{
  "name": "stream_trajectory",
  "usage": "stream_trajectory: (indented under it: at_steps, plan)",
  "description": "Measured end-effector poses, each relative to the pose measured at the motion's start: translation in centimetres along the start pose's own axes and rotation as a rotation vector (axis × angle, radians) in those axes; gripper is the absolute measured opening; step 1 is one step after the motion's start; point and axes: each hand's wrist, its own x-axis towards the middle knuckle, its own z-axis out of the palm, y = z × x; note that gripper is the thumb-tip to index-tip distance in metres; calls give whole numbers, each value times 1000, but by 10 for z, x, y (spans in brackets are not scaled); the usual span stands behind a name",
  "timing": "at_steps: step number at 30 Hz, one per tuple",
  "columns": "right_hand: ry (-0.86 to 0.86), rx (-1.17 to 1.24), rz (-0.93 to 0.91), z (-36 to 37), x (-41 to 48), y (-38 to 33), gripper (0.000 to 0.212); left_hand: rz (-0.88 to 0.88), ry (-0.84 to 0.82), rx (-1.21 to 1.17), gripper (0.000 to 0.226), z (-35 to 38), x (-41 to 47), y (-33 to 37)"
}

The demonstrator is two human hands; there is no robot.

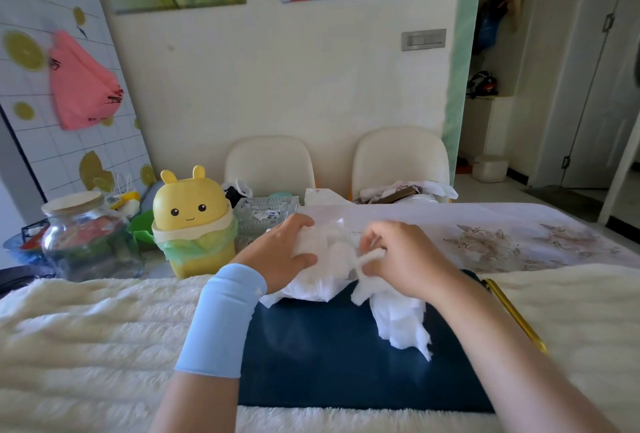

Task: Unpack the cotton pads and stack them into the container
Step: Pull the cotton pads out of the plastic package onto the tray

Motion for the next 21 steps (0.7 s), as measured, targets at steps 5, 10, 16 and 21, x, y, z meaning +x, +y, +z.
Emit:
stream_trajectory:
  at_steps: [5,10,16,21]
  plan:
    - [-217,-362,196,-18,-6,2,23,-25,-37,16,52,-3,0,4]
    - [-128,-167,8,-7,-7,-11,30,-8,-53,-15,53,-1,0,10]
    - [-454,-260,113,-8,-9,-4,26,18,-80,-71,54,-3,-1,6]
    - [7,-158,-103,-4,-8,-17,24,74,-86,-49,55,5,4,12]
